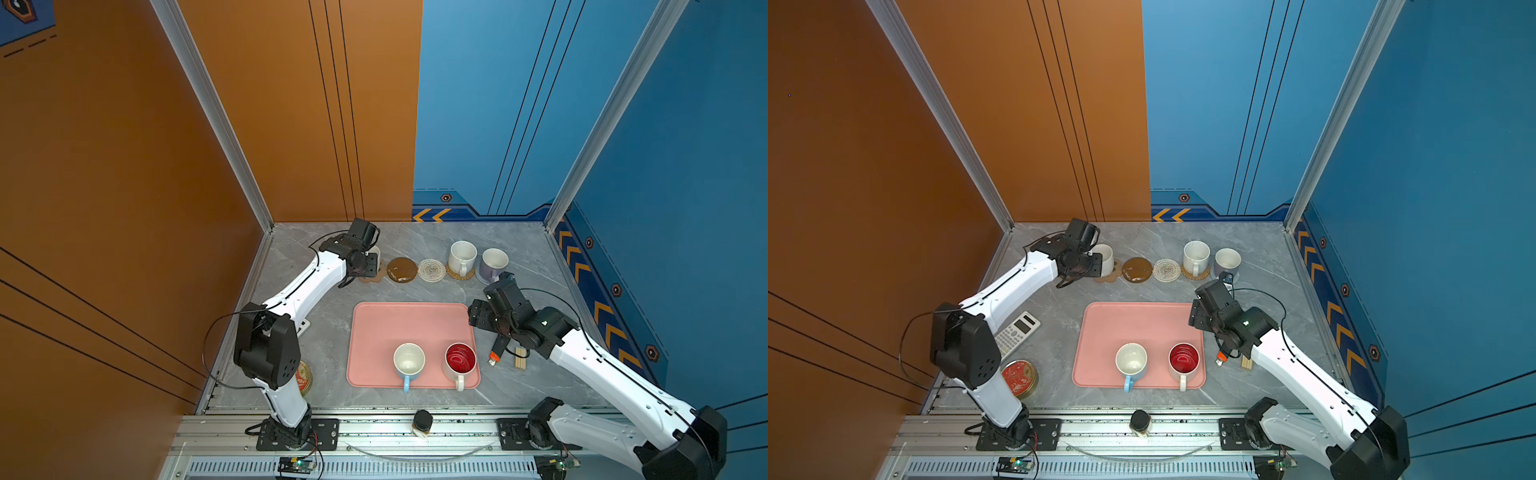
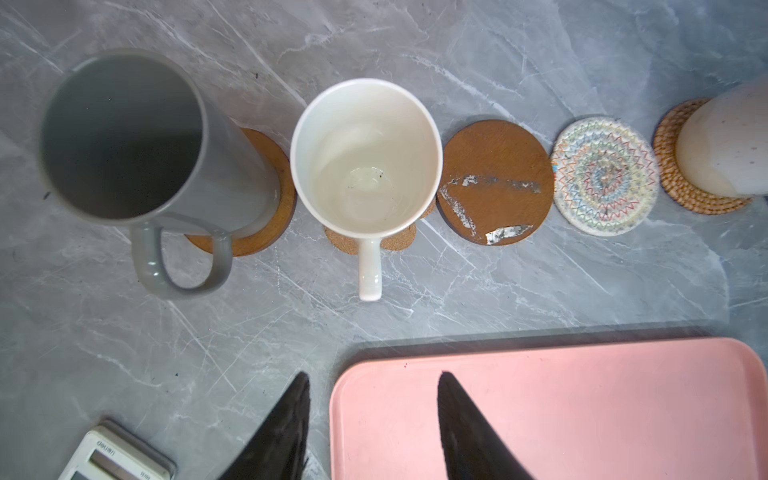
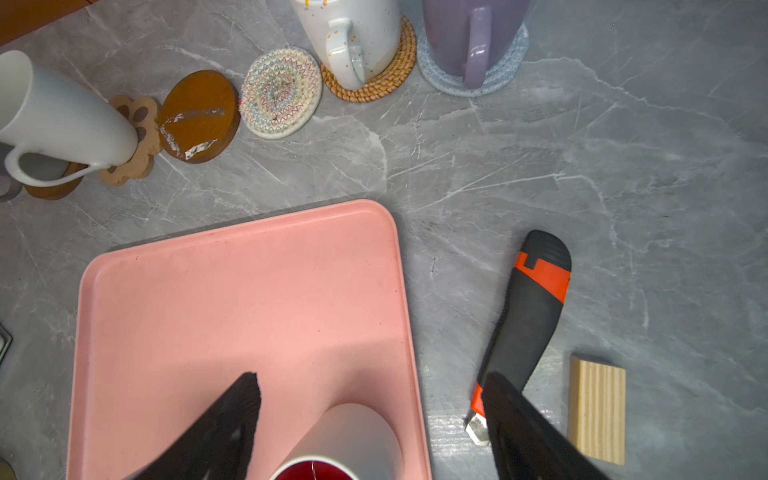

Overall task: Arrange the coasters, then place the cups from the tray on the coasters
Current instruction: 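Open the left gripper and raise it while the right gripper reaches the red-lined mug, then lower the right gripper onto the red-lined white mug rim and close it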

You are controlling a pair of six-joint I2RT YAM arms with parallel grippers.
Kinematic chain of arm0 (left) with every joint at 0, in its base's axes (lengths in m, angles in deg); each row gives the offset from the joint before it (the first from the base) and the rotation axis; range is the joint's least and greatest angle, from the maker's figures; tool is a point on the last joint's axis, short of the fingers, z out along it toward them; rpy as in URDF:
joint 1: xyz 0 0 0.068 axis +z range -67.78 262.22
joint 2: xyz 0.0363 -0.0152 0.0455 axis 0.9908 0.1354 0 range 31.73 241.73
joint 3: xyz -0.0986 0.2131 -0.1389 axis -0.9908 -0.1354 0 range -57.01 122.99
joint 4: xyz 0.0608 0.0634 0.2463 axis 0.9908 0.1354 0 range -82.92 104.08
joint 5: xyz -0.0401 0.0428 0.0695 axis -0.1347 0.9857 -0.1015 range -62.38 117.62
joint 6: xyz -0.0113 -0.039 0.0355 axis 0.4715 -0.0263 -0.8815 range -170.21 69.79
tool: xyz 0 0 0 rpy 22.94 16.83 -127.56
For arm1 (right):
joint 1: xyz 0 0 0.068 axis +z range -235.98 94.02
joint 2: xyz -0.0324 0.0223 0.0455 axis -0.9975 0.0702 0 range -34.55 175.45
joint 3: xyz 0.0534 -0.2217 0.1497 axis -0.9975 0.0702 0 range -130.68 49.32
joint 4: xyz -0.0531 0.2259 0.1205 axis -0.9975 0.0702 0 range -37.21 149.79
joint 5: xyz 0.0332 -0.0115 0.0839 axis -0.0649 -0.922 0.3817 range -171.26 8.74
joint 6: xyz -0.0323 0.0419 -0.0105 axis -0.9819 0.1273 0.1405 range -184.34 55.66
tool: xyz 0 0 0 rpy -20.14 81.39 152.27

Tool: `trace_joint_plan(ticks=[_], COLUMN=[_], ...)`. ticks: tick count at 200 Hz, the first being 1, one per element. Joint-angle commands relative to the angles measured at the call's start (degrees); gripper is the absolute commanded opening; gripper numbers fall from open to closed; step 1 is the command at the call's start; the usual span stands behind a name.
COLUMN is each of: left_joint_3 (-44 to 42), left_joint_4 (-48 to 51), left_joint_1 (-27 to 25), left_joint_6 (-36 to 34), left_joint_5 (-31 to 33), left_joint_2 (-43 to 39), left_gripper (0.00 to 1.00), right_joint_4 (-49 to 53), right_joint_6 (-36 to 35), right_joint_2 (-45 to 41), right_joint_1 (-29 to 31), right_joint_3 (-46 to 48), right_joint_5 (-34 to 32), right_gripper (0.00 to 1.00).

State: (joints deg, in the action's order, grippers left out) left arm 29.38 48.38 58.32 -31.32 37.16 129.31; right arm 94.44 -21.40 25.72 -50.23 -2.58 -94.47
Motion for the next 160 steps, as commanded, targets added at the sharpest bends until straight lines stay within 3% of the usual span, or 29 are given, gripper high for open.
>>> trace_joint_plan(ticks=[1,94,160], left_joint_3=[-2.7,-27.8,-40.1], left_joint_4=[0.3,-12.4,-17.5], left_joint_1=[-2.1,-12.8,-18.2], left_joint_6=[1.5,9.7,10.6], left_joint_5=[3.8,9.8,13.0], left_joint_2=[-5.4,-31.7,-42.9], left_gripper=[0.50,0.56,0.58], right_joint_4=[3.7,10.9,15.1], right_joint_6=[3.2,19.3,30.8], right_joint_2=[-1.1,-2.7,2.2], right_joint_1=[3.8,26.2,39.0], right_joint_3=[0.5,2.7,3.6], right_joint_5=[-3.5,-15.5,-20.6], right_gripper=[0.83,0.85,0.86])
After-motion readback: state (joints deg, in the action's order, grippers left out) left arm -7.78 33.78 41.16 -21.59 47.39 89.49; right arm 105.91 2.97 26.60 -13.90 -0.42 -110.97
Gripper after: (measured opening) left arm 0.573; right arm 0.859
